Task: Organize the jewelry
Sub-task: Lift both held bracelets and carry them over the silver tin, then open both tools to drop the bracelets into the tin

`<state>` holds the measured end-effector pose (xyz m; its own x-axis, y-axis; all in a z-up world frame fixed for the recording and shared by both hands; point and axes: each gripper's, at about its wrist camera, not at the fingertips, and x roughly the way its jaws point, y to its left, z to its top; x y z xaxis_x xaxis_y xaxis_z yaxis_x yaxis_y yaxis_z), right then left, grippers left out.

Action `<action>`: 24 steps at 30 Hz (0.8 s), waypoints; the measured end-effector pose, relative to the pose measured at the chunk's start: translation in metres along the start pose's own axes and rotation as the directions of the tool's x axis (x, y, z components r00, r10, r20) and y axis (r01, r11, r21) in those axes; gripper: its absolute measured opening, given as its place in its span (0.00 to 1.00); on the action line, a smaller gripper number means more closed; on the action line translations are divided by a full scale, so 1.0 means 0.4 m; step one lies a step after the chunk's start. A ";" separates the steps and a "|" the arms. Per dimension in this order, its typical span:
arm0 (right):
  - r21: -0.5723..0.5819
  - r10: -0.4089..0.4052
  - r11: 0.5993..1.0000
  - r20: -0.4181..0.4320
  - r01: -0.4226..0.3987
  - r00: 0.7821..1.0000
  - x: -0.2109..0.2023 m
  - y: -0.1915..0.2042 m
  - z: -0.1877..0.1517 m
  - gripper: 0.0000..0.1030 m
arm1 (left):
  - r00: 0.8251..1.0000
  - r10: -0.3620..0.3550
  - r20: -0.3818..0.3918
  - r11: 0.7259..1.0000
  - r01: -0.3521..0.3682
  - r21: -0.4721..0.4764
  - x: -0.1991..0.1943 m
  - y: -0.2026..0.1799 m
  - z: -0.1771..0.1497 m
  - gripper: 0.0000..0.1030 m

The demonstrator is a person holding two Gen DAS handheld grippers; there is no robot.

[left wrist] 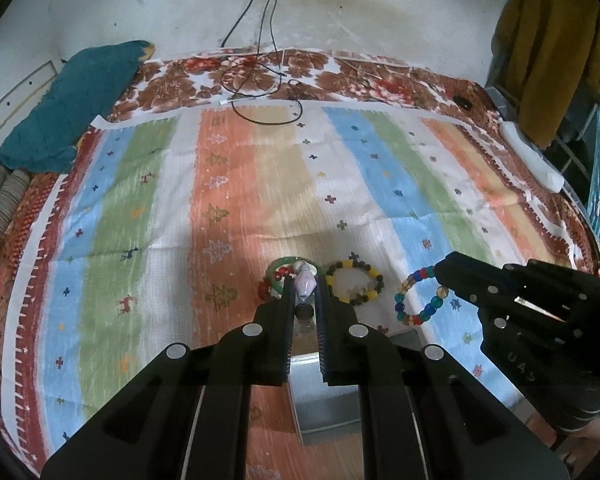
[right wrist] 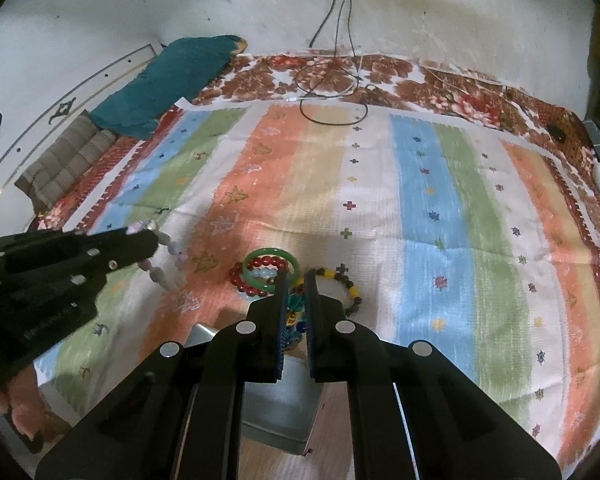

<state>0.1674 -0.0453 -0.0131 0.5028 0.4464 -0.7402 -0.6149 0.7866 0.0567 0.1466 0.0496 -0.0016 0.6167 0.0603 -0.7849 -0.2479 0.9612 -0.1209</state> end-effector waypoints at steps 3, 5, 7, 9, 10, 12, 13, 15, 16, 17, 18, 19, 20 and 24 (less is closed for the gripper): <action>-0.001 -0.001 1.000 0.002 0.001 1.000 -0.007 0.005 -0.008 0.09 | 1.000 0.011 -0.006 1.000 -0.011 0.015 0.002 -0.019 -0.016 0.09; -0.003 0.000 1.000 0.001 0.000 1.000 -0.011 0.007 -0.015 0.09 | 1.000 0.018 -0.013 0.999 -0.017 0.028 0.004 -0.034 -0.030 0.09; -0.003 0.004 1.000 0.003 -0.004 1.000 -0.018 0.011 -0.020 0.09 | 1.000 0.020 -0.017 0.999 -0.019 0.044 0.003 -0.051 -0.044 0.09; -0.003 0.005 1.000 0.005 -0.005 1.000 -0.024 0.014 -0.026 0.09 | 1.000 0.019 -0.015 0.999 -0.018 0.052 -0.004 -0.060 -0.052 0.09; -0.005 0.005 1.000 0.003 -0.005 1.000 -0.027 0.017 -0.031 0.09 | 1.000 0.018 -0.012 0.998 -0.018 0.053 -0.009 -0.064 -0.059 0.09; -0.006 0.004 1.000 -0.001 -0.004 1.000 -0.030 0.020 -0.042 0.09 | 1.000 0.018 -0.007 0.998 -0.017 0.054 -0.018 -0.068 -0.068 0.09; -0.007 0.004 1.000 -0.004 -0.004 1.000 -0.031 0.023 -0.047 0.09 | 1.000 0.016 -0.005 0.998 -0.016 0.053 -0.023 -0.069 -0.073 0.09; -0.007 0.003 1.000 -0.009 -0.003 1.000 -0.034 0.027 -0.059 0.09 | 1.000 0.014 -0.004 0.999 -0.013 0.050 -0.028 -0.067 -0.079 0.09; -0.008 0.003 1.000 -0.011 -0.003 1.000 -0.034 0.028 -0.063 0.09 | 1.000 0.011 -0.003 0.999 -0.011 0.047 -0.033 -0.065 -0.083 0.09; -0.009 0.003 1.000 -0.013 -0.003 1.000 -0.036 0.030 -0.069 0.09 | 1.000 0.009 -0.003 0.999 -0.009 0.044 -0.034 -0.066 -0.085 0.09; -0.009 0.003 1.000 -0.013 -0.003 1.000 -0.038 0.032 -0.075 0.09 | 1.000 0.005 -0.002 0.999 -0.005 0.040 -0.039 -0.064 -0.089 0.09; -0.007 0.010 1.000 -0.015 -0.011 1.000 -0.040 0.034 -0.080 0.09 | 1.000 0.002 0.000 0.999 -0.002 0.038 -0.042 -0.065 -0.092 0.09; -0.003 0.021 1.000 -0.019 -0.021 1.000 -0.041 0.036 -0.085 0.02 | 1.000 -0.001 0.002 0.999 0.001 0.037 -0.046 -0.064 -0.095 0.09; -0.003 0.027 1.000 -0.015 -0.027 1.000 -0.053 0.042 -0.097 0.03 | 1.000 -0.007 -0.001 0.999 0.007 0.031 -0.053 -0.062 -0.111 0.09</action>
<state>0.1228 -0.0582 -0.0224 0.4768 0.4607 -0.7486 -0.6302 0.7729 0.0743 0.1064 0.0126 -0.0090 0.6176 0.0533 -0.7847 -0.2201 0.9696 -0.1074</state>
